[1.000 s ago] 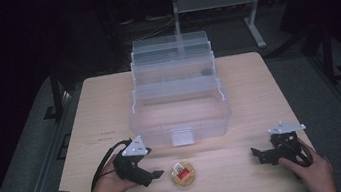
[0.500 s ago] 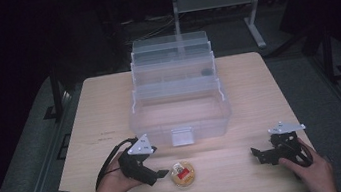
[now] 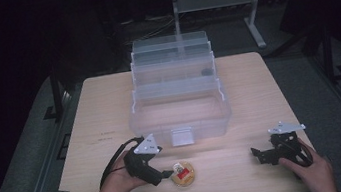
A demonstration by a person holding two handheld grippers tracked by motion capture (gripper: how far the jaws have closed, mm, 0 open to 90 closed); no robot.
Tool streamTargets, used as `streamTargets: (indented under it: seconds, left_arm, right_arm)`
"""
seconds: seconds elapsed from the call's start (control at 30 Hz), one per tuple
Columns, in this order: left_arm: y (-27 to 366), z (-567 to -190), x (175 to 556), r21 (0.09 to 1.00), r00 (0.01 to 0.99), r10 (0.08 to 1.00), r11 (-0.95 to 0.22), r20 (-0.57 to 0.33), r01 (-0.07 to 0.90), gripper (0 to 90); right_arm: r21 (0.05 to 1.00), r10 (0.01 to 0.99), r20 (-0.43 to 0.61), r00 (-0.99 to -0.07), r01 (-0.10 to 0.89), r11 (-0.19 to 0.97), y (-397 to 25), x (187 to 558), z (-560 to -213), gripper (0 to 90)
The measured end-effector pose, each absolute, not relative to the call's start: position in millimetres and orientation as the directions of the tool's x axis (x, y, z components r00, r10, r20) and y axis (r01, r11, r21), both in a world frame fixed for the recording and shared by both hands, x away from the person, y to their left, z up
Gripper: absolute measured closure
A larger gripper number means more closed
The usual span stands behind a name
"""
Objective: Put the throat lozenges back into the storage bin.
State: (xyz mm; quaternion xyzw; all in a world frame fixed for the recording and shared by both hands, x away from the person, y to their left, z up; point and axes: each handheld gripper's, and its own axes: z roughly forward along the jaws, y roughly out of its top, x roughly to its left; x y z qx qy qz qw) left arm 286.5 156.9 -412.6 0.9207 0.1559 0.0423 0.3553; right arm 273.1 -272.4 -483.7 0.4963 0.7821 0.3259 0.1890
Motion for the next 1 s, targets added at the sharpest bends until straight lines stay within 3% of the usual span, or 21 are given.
streamTargets:
  seconds: [1.0]
  left_arm:
    - [126.6,-416.7,286.3,0.622,0.974,0.223,-0.756,-0.047,0.203,13.7]
  right_arm:
    - [0.698,0.9,0.028,-0.436,0.653,0.295,-272.4,273.1,-483.7,0.0]
